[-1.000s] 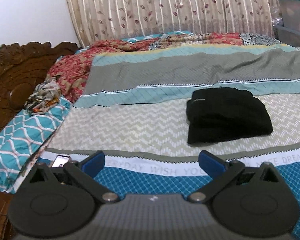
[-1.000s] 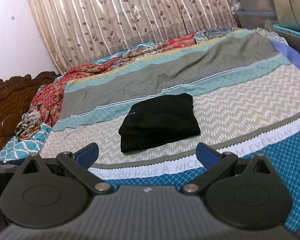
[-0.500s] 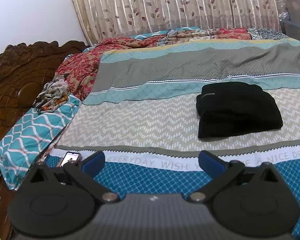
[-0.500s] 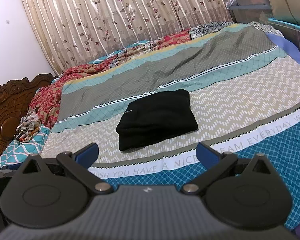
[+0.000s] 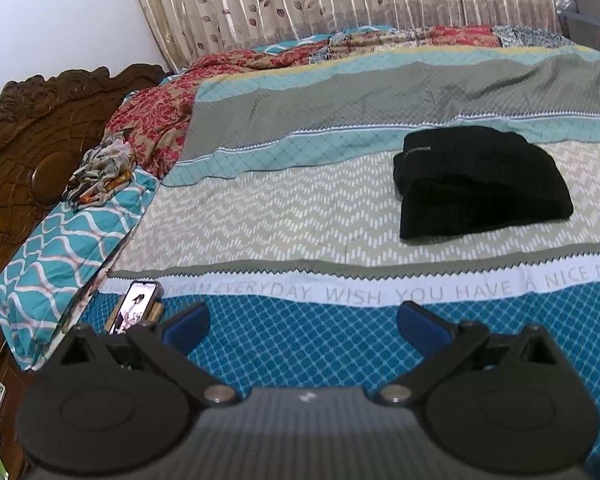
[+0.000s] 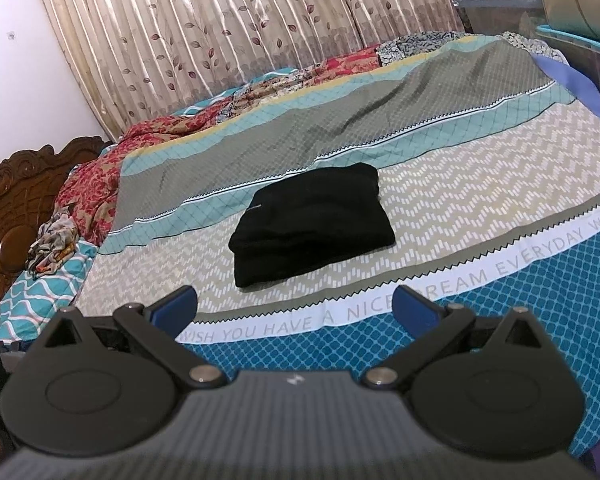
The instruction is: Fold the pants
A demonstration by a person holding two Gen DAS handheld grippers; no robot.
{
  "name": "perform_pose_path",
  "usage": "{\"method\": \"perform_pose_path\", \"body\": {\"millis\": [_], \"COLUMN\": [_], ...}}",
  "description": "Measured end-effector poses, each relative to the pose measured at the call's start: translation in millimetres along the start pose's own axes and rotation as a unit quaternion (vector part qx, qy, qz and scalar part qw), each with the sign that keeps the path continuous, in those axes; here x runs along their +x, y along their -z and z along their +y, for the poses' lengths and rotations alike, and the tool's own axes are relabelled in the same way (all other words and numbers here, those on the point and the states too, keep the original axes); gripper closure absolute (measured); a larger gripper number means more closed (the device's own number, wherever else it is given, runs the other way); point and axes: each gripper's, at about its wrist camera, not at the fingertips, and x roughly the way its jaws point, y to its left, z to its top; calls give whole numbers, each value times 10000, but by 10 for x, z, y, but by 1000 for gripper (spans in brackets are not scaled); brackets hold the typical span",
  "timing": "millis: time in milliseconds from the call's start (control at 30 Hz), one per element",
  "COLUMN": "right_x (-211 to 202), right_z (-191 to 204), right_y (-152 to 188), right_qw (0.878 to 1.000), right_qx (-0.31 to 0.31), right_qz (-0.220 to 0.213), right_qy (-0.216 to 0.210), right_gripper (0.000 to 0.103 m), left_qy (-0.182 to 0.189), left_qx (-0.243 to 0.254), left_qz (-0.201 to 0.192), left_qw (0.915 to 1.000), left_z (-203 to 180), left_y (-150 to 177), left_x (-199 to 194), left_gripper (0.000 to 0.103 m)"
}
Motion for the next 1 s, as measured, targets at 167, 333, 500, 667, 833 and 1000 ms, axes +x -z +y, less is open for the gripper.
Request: {"method": "perform_pose_path", "body": {"millis": [167, 333, 500, 667, 833, 1000], "right_x": [16, 39, 55, 75, 79, 86], "right_z": [-13, -25, -32, -44, -44, -38], "right_y": [21, 43, 72, 89, 93, 109], "right_qw": [10000, 9999, 9998, 9997, 9996, 9995], "right_qx": [27, 54, 62, 96, 120, 129], "right_qz": [47, 115, 176, 238, 257, 285], "right_qy": [26, 24, 29, 34, 45, 55], "right_gripper": [0, 0, 0, 0, 0, 0], "left_qy": [-28, -59, -102, -203, -330, -400], "left_qx": [65, 105, 211, 306, 368, 391], "left_qz": [112, 218, 346, 407, 386, 444], "left_qw": [9999, 9997, 9991, 9985, 9980, 9974], "left_z": [-9, -3, -35, -53, -45, -34], "left_y": [66, 118, 204, 249, 268, 304], "left_x": [53, 104, 156, 200, 222, 265], "left_gripper": [0, 0, 0, 0, 0, 0]}}
